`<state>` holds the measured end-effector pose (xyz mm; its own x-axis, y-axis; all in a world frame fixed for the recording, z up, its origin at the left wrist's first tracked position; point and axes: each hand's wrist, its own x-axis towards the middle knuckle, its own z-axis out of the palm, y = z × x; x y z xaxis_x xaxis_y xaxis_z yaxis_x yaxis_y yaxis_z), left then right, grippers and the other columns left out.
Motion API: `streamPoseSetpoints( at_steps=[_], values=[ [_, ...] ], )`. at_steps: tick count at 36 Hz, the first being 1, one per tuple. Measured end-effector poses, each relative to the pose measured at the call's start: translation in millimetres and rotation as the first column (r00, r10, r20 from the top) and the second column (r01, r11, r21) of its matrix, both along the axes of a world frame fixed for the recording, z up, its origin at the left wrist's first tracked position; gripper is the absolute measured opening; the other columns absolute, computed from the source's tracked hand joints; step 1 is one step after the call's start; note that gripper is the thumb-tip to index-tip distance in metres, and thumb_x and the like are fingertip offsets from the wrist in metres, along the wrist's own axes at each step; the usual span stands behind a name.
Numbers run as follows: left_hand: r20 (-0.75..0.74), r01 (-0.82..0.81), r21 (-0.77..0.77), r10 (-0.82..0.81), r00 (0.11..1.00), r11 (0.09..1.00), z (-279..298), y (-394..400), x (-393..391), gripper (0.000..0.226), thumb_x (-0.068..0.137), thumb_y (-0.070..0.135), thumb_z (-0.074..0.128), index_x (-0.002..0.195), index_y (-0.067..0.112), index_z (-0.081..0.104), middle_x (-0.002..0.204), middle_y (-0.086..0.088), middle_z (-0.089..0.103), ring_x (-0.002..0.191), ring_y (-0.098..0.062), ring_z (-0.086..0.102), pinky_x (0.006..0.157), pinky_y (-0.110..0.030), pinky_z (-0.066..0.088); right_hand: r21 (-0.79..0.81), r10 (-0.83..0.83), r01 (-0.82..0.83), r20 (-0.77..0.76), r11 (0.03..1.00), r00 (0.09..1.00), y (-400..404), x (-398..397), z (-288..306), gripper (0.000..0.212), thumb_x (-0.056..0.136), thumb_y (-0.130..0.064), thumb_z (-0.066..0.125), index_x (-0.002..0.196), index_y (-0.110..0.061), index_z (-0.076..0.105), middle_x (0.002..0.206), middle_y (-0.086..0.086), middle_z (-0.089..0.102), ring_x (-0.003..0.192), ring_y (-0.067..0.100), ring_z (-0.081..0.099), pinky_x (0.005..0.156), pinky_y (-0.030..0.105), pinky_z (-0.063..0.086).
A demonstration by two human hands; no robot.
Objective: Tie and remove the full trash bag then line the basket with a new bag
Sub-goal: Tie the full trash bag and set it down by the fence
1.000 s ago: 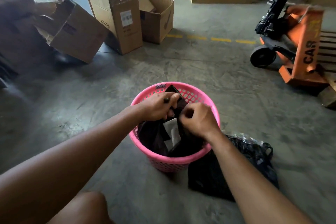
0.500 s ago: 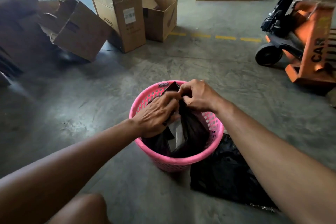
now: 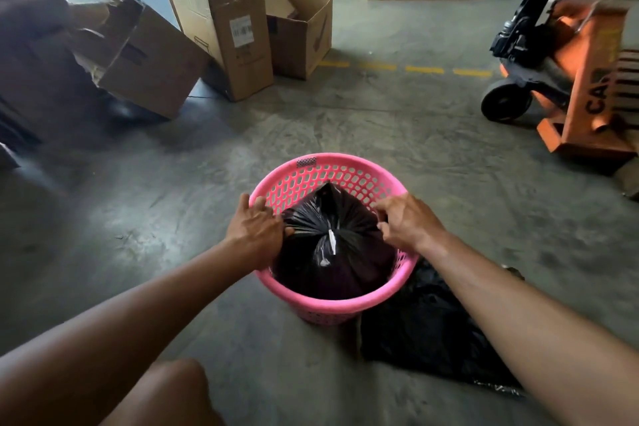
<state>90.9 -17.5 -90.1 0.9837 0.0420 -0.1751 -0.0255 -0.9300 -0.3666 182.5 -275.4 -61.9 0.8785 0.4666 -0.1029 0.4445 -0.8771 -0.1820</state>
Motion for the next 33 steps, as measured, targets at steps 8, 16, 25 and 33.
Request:
streamPoseSetpoints(
  at_steps=[8,16,25,33],
  values=[
    [0.009,-0.022,-0.123,0.023,1.0,0.992,6,9,5,0.048,0.103,0.049,0.028,0.101,0.025,0.07,0.107,0.002,0.067,0.114,-0.022,0.053,0.094,-0.048,0.028,-0.111,-0.031,0.039,0.074,0.993,0.997,10,1,-2,0.022,0.083,-0.017,0.066,0.105,-0.019,0.07,0.109,0.01,0.073,0.101,0.036,0.07,0.082,0.038,0.056],
    [-0.063,-0.073,-0.997,0.375,0.925,0.014,11,-8,11,0.064,0.083,0.069,0.062,0.075,0.006,0.075,0.062,-0.002,0.059,0.06,-0.02,0.049,0.062,-0.035,0.042,0.288,-0.172,0.197,-0.11,0.937,0.979,1,6,11,0.017,0.069,-0.018,0.071,0.08,-0.028,0.077,0.09,-0.006,0.08,0.09,0.019,0.073,0.084,0.033,0.059],
    [-0.246,-0.111,-0.907,0.299,0.922,-0.406,19,-60,30,0.022,0.097,0.009,0.055,0.087,0.011,0.075,0.072,-0.005,0.057,0.061,-0.013,0.059,0.065,-0.022,0.051,0.647,-0.068,0.102,-0.076,0.756,0.995,24,-10,30,0.009,0.072,-0.015,0.077,0.079,-0.021,0.079,0.076,-0.01,0.077,0.074,0.002,0.072,0.073,0.02,0.055],
    [-0.243,-0.234,-0.969,0.166,0.956,-0.073,29,-67,40,0.028,0.09,0.026,0.052,0.077,0.004,0.063,0.074,-0.015,0.056,0.068,-0.025,0.049,0.062,-0.032,0.039,0.645,-0.014,0.052,-0.065,0.762,0.998,38,-5,31,0.036,0.07,-0.011,0.066,0.104,-0.024,0.071,0.096,-0.008,0.072,0.074,0.0,0.063,0.075,0.017,0.051]
  ],
)
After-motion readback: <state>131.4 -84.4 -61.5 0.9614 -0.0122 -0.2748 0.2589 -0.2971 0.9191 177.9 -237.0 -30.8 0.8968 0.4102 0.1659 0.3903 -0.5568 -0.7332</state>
